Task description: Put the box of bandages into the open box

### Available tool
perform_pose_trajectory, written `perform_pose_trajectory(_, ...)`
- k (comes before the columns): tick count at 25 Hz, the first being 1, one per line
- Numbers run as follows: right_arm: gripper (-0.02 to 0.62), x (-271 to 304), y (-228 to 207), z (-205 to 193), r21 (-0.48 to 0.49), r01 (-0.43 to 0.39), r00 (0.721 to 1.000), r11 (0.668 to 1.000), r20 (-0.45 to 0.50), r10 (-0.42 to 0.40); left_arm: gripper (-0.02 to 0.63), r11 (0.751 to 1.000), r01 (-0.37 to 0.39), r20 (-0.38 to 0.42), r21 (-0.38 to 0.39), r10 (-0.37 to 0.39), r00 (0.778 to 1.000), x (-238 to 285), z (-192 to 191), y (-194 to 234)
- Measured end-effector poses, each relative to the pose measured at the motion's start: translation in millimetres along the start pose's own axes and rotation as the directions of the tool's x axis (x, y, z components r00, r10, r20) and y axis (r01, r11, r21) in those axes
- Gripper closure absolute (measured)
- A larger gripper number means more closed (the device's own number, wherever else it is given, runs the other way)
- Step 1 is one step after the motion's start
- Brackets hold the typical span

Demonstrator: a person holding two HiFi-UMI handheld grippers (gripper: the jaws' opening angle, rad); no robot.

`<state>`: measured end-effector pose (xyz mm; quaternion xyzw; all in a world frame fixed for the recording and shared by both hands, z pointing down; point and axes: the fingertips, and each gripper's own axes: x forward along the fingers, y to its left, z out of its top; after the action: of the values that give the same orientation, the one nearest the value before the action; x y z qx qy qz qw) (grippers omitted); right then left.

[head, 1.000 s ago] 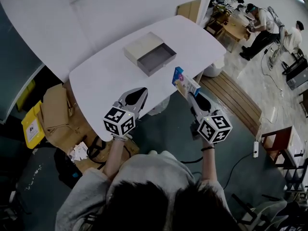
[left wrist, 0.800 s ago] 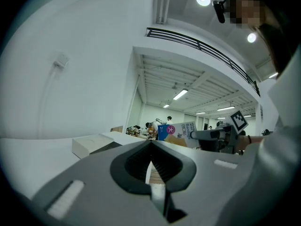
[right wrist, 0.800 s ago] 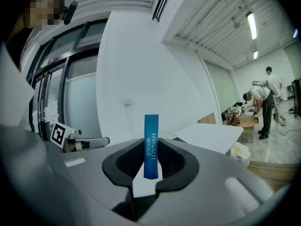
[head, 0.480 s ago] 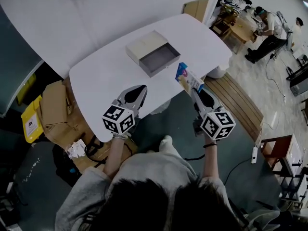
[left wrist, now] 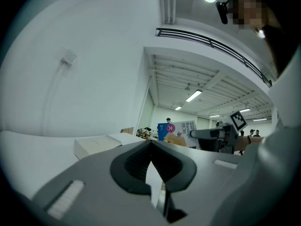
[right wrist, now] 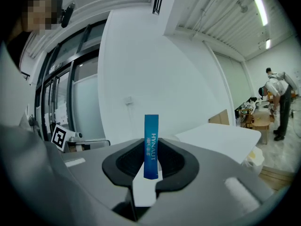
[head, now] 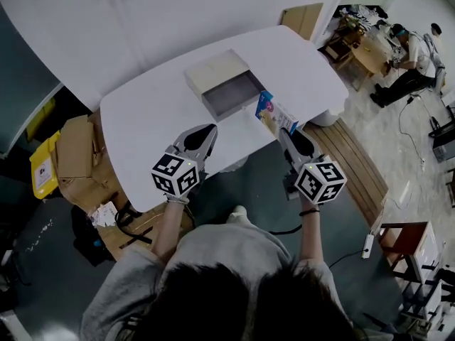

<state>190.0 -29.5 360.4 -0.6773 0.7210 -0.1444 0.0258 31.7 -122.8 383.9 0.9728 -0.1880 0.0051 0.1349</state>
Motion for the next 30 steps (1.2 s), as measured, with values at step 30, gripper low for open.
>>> perform_pose_trajectory(30, 0.503, 115, -49, -13, 0.069, -0.227, 0.961, 0.971, -0.147, 0.235, 0.613, 0.982, -0.176, -0.051, -0.064, 0.173, 0.984, 68, -21, 58)
